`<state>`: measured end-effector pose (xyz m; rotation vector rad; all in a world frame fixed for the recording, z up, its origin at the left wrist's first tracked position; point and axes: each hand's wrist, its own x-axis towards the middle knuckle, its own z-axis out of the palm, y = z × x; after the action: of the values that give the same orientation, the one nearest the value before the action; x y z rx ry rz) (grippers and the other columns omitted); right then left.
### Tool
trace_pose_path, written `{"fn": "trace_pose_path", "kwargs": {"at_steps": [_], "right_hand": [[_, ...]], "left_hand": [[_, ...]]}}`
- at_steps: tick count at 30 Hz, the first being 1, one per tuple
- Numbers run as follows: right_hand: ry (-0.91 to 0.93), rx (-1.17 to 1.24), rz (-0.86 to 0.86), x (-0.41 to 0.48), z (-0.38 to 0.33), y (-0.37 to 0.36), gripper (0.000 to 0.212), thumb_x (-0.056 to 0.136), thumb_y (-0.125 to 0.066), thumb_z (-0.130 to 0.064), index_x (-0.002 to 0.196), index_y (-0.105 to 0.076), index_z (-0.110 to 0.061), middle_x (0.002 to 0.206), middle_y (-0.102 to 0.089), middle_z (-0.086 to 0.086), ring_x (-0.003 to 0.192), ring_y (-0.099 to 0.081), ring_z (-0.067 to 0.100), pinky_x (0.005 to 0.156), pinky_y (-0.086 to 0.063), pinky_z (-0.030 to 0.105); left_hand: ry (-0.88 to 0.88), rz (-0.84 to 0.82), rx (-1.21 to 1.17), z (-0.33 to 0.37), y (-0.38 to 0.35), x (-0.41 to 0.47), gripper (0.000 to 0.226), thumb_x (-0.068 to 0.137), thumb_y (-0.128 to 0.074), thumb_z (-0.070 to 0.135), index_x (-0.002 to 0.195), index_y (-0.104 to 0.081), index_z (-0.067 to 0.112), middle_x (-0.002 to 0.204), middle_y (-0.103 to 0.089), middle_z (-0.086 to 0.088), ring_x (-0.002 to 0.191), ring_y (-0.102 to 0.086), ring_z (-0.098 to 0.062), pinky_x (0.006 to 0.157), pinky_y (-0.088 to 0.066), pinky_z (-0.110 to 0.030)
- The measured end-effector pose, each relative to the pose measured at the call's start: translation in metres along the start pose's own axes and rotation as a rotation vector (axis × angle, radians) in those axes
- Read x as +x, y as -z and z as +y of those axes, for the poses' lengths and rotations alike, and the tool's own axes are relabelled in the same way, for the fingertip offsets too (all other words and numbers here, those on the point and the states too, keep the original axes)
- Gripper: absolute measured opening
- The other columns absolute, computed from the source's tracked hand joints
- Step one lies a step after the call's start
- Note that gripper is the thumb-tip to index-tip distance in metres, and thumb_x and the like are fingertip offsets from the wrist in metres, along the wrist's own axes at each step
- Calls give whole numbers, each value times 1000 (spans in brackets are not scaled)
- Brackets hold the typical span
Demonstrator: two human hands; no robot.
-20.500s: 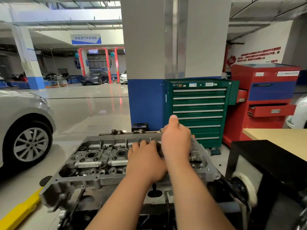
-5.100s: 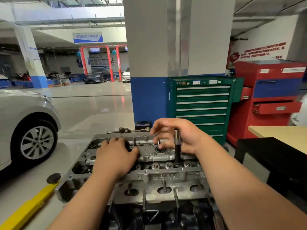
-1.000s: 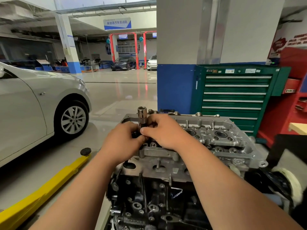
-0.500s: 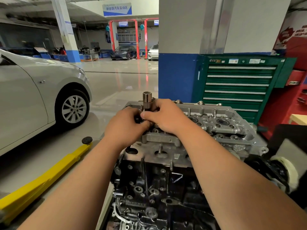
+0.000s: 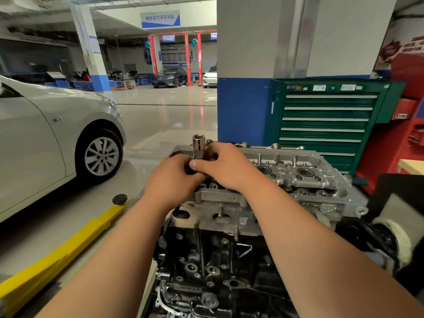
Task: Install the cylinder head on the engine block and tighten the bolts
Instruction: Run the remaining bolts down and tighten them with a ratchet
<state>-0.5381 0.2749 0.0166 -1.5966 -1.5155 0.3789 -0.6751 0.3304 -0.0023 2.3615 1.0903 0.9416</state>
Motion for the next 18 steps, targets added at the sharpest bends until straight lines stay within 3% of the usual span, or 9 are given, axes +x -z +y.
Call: {"fn": "trace_pose_path", "kwargs": {"at_steps": [3,7,9,14,16,18], "right_hand": [[32,41,-42,-4,-1,4,10,85,-68,-32,80,-62,-37,69,-63,-21,62,-57,-13,47,-38,6],[1,2,13,1,1,2,15,84,-71,-34,76,-60,-27,65,-61,-10,51,-55,-2,49,-38,18],[-20,-3,31,3,1,0,22,81,-73,-40,78,-60,-22,66,-62,-7,57,-57,6,51,-39,23],[30,58,-50,-2,0,3,11,85,-68,-32,80,-62,-39,72,-62,-22,64,-57,-12,53,-39,11],[30,48,-46,-1,1,4,10,86,-68,-28,85,-64,-37,76,-64,-20,67,-59,-9,56,-41,13],[13,31,-11,1,1,2,10,84,-71,-31,91,-66,-25,82,-67,-10,74,-62,3,61,-46,22]], "left_hand": [[-30,-23,-57,-3,1,0,9,82,-67,32,84,-66,24,85,-66,5,81,-62,-18,73,-52,-41],[-21,-41,-60,-2,2,0,19,81,-68,39,92,-67,23,94,-67,3,91,-63,-20,78,-52,-43],[-3,-26,-29,-1,1,1,27,77,-67,44,93,-66,22,94,-68,3,95,-62,-22,79,-53,-44],[-46,5,-50,-2,1,-2,12,82,-64,32,87,-68,23,86,-67,3,86,-62,-22,76,-52,-45],[-82,-19,-40,-4,1,-1,13,84,-63,32,91,-69,23,92,-66,3,97,-59,-24,82,-50,-45],[-62,-18,7,-4,1,0,25,82,-63,40,98,-68,22,100,-66,3,104,-56,-24,86,-49,-44]]}}
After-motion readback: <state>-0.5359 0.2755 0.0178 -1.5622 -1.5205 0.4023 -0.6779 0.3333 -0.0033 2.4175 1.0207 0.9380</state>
